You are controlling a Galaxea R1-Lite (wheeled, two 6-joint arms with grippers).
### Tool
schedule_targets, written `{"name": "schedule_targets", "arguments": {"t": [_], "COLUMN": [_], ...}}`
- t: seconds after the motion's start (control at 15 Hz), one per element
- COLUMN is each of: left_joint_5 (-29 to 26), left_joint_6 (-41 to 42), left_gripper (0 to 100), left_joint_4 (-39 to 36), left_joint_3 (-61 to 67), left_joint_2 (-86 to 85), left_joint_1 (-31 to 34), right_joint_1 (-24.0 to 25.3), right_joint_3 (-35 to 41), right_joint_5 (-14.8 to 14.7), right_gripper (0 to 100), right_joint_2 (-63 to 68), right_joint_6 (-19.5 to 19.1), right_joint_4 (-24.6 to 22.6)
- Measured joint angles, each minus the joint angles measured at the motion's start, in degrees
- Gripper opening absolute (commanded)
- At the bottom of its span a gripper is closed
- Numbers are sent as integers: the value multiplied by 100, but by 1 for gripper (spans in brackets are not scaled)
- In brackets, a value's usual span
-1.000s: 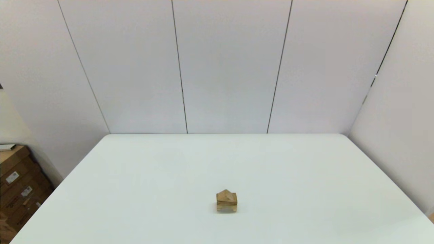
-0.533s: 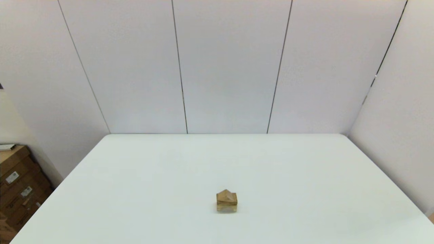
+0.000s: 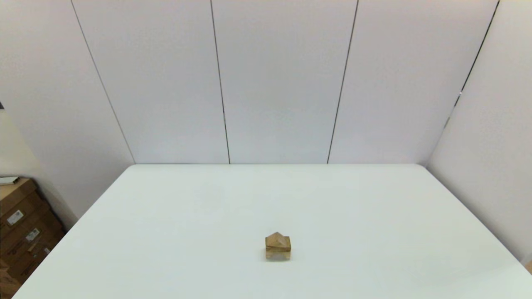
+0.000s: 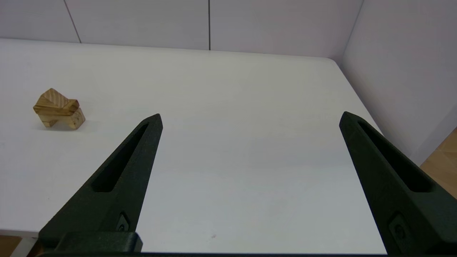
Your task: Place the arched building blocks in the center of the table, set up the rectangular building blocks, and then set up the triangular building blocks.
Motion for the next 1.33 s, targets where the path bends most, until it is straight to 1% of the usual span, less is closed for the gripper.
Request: {"name": "schedule_targets", "arguments": {"t": [0.27,0.4,0.53,0.93,1.07,1.33], "left_joint_5": [-96,-190,-361,-929,-1022,-1069], "left_joint_6": [-93,-512,-664,-473,-440,-350], "left_gripper": [100,100,100,100,100,100], "left_joint_4": [-252,-563,-1158,-3700,-4253,-5087], "left_joint_3": [652,1008,1463,3142,3487,3897], "left_joint_2": [-567,-696,-752,-767,-767,-767], "left_joint_1": [4,4,1,0,0,-2], "right_joint_1": [0,0,0,0,2,0], "right_joint_3": [0,0,0,0,0,0], "right_joint_5": [2,0,0,0,0,0], "right_gripper": [100,100,100,100,100,100], "right_joint_2": [0,0,0,0,0,0], "right_joint_6": [-4,-2,-2,-2,-2,-2], "right_joint_4": [-2,-5,-5,-5,-5,-5]}}
